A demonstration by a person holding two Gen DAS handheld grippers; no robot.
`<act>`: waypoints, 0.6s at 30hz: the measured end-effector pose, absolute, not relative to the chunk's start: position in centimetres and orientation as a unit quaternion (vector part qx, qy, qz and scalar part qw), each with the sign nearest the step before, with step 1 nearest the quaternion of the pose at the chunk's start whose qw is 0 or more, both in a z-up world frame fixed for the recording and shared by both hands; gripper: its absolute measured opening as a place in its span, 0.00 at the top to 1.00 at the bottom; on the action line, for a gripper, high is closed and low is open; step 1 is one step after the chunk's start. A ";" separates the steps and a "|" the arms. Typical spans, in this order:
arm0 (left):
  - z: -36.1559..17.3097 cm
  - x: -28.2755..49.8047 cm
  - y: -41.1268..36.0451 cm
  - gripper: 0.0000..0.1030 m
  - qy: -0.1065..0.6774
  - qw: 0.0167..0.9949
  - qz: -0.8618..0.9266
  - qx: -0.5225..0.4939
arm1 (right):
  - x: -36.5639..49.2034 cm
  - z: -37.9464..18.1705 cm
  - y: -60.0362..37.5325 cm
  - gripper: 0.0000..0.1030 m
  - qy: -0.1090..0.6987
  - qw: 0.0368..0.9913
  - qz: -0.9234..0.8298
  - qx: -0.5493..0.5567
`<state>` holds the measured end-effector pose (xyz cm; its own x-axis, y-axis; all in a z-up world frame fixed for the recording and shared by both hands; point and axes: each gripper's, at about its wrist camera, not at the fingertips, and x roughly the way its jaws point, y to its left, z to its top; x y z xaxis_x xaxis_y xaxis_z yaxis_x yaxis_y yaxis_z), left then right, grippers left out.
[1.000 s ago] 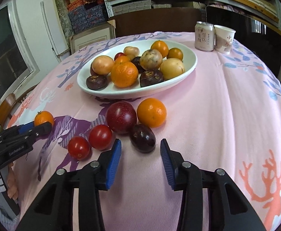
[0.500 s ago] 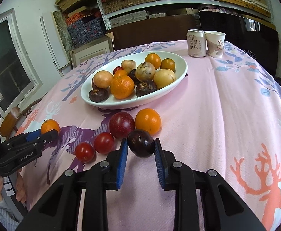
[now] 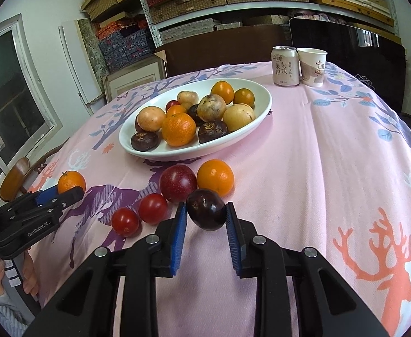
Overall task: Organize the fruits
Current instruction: 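Carry orange and mangosteen over the white plate and open both tools to release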
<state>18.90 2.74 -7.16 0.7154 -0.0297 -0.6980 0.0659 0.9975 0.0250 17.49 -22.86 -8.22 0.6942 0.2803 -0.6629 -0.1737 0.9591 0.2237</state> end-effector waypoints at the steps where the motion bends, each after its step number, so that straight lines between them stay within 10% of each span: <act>1: -7.1 18.9 2.7 0.57 0.376 0.926 -0.027 0.024 | 17.4 -8.1 -22.9 0.73 0.369 0.919 0.124 0.072; 18: 0.2 27.8 -0.6 0.56 0.331 0.942 -0.050 0.009 | 22.1 0.9 -24.0 0.73 0.275 0.952 0.112 0.072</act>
